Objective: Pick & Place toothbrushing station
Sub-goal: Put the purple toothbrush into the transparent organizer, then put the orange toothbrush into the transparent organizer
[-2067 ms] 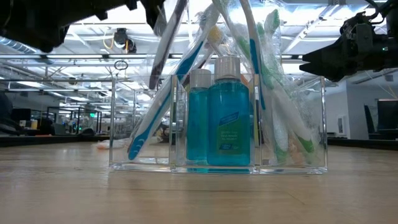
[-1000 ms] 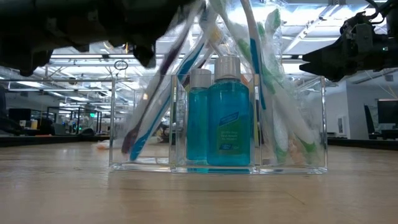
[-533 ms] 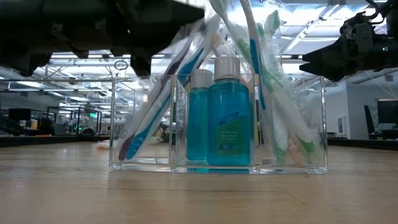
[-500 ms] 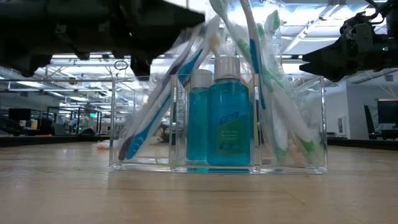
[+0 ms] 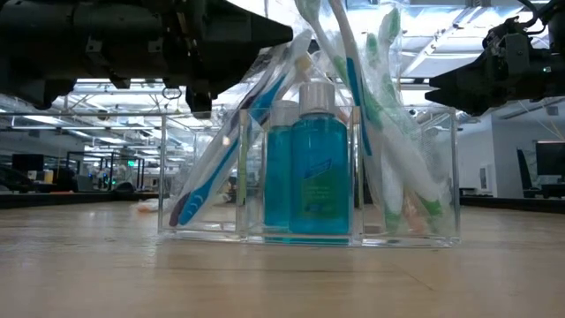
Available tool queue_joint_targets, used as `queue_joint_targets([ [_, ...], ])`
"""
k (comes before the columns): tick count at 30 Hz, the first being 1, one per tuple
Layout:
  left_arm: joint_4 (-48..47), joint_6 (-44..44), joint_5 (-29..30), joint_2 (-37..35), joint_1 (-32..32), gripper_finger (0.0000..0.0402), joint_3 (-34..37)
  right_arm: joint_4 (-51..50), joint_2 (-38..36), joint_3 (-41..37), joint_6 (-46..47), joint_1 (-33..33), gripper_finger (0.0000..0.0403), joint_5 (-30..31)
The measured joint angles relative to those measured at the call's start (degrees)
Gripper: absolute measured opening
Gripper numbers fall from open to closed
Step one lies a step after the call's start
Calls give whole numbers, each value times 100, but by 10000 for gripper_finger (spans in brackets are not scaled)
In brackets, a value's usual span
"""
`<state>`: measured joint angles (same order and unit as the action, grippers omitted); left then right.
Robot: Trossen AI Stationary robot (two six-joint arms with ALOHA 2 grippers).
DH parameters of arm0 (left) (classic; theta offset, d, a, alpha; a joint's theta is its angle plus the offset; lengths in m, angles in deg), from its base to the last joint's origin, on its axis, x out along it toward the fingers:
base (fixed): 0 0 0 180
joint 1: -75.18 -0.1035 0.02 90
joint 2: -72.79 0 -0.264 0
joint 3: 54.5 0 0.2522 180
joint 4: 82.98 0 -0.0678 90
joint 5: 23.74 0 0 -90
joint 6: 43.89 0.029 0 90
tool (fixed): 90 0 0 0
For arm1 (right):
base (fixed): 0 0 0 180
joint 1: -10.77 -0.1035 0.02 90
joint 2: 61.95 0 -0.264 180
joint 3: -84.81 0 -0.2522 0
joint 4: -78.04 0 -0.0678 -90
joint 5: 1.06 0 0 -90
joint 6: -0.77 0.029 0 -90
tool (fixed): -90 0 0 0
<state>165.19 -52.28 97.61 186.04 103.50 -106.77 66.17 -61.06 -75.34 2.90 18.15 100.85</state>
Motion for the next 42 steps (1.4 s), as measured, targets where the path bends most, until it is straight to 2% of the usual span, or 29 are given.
queue_joint_targets([
  [6, 72, 625, 45, 0, 147, 108, -71, 0, -1, 0, 0, 0, 279, -1],
  [11, 239, 1021, 339, -18, 227, 118, -74, 0, 0, 0, 0, 2, 279, -1],
  [14, 245, 1096, 471, -95, 252, 147, -76, 2, -1, 0, -1, 2, 279, -1],
  [22, 229, 1246, 434, -475, 271, 260, -76, 0, -2, 0, -1, 0, 279, -2],
  [28, -298, 2046, 574, -1357, 343, 286, -78, 0, -2, 0, 0, 2, 279, 0],
  [31, -1135, 2294, 1154, -1996, 323, 286, -78, 0, 0, 0, 0, 0, 279, 0],
  [36, -2666, 2242, 2955, -3129, 96, 287, -79, 0, -1, 0, -2, 1, 279, -2],
  [39, -4016, 1794, 3862, -3812, -204, 287, -81, 0, 0, 0, 0, 2, 279, 0],
  [42, -5386, 1129, 4061, -4441, -709, 287, -81, 0, -1, 0, -1, 2, 279, 0],
])
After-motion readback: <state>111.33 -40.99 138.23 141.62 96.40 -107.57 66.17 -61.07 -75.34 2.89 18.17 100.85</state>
